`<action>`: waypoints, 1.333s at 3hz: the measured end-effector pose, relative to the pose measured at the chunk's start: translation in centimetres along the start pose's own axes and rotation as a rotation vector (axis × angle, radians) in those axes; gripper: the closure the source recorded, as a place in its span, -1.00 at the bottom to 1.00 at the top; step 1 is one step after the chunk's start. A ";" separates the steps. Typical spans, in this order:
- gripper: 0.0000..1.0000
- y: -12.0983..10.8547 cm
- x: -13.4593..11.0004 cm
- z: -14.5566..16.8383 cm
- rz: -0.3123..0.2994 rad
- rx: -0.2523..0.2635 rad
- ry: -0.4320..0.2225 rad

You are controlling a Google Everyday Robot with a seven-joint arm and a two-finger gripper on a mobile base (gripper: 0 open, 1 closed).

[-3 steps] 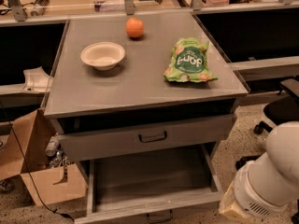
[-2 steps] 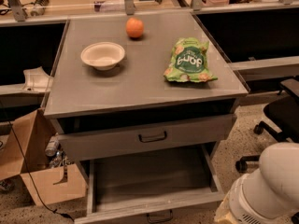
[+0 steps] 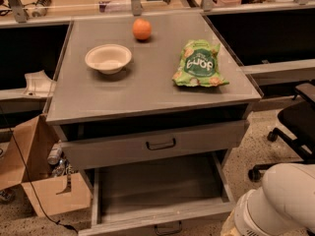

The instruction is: Close middle drawer

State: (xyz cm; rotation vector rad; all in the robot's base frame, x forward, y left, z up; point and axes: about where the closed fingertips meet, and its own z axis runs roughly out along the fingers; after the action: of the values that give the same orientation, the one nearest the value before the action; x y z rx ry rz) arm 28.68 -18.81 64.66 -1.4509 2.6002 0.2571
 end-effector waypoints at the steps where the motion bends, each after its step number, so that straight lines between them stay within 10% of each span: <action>1: 1.00 0.8 0.3 1.2 0.020 -0.008 0.041; 4: 1.00 1.5 -0.5 10.9 0.149 -0.071 0.097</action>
Offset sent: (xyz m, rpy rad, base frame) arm -0.0247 0.0259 -0.0697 -0.0544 0.0988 -0.0812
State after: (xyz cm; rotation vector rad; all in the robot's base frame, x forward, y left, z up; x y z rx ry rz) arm 28.18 -15.17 54.27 -1.3243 2.8091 0.3063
